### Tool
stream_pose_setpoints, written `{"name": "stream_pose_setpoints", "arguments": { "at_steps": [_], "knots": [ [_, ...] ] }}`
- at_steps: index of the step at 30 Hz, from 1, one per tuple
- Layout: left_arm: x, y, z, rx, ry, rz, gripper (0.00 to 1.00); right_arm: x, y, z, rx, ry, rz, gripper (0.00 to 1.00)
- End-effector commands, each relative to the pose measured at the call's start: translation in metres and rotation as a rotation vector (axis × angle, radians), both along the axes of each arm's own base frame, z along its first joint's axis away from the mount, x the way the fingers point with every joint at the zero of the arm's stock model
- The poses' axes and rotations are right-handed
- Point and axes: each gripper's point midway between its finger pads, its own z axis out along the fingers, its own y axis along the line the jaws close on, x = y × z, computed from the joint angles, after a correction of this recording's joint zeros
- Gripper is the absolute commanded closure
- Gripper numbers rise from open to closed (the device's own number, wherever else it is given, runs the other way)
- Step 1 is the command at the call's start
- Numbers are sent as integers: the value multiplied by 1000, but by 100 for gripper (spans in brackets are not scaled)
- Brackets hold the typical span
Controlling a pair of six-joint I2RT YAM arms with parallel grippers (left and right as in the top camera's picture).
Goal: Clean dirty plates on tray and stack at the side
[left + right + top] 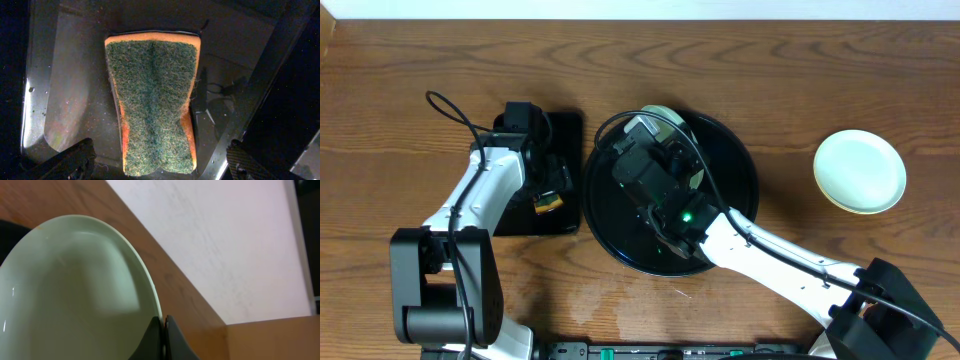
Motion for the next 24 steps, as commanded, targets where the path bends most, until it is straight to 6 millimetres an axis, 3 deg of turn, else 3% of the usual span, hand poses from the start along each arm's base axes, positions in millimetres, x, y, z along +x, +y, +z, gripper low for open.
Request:
{"name": "stream_pose_setpoints", "arguments": {
  "at_steps": [1,7,24],
  "knots": [
    [-2,1,-3,3,8,-5,15,-3,-8,24,-38,-61,-36,99],
    [-2,1,-3,3,8,-6,15,-4,-6,45,-91,-128,-55,99],
    [-2,1,-3,3,8,-6,15,-5,-3,76,-154,-213,-78,99]
  ]
}}
